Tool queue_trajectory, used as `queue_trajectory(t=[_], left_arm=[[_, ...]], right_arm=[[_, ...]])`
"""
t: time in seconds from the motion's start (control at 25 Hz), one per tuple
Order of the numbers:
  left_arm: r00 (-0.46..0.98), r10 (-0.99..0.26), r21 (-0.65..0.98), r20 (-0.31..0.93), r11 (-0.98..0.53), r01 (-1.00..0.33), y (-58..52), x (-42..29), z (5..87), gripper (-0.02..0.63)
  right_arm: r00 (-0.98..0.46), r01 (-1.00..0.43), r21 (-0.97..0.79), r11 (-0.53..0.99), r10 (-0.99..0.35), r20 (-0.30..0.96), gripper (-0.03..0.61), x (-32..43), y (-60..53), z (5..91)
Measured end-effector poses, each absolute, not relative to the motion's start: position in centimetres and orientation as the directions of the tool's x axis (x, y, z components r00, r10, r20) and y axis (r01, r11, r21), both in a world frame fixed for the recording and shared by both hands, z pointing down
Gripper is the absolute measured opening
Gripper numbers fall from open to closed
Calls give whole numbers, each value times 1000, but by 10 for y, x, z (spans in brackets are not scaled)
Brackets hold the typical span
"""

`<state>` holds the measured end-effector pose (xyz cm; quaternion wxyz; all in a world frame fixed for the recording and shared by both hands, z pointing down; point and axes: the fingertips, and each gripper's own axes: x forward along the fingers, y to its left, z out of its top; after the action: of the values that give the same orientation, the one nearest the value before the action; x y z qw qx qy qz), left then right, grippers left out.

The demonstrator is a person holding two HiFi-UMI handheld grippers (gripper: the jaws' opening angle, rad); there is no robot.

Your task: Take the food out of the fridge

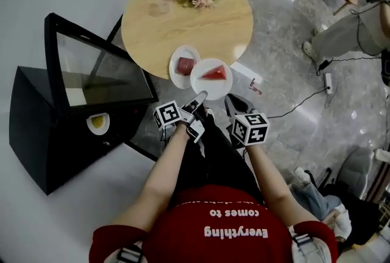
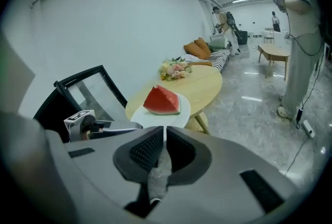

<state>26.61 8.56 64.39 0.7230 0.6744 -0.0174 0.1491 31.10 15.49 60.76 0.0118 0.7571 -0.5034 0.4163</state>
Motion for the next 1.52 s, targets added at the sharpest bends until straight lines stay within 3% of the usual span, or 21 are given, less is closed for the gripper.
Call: queue_trajectory(t=[0.48,0.88,1.12,1.24,1.4,1.52], left_arm=[[937,176,947,302,58,-316,85,349,682,21],[930,109,924,350,120,-362,79,350,697,21],[875,121,869,469,113,-482,82,349,697,24],[857,134,857,497,81,-510,79,353,692,115],[776,155,785,611,9,-619,80,347,696,130],[734,200,731,649,104,-675,90,340,702,130]], right_arm=[[214,-736,-366,-570,-708,673,11,353,184,618],[214,-814,-263,-518,-688,693,11,372,147,647],[191,-844,-235,-481,-682,706,11,373,127,652],[181,-849,-238,-472,-682,708,11,372,126,653],[170,-858,-228,-461,-672,721,11,370,129,656],[176,-884,-176,-432,-658,733,11,369,133,657]])
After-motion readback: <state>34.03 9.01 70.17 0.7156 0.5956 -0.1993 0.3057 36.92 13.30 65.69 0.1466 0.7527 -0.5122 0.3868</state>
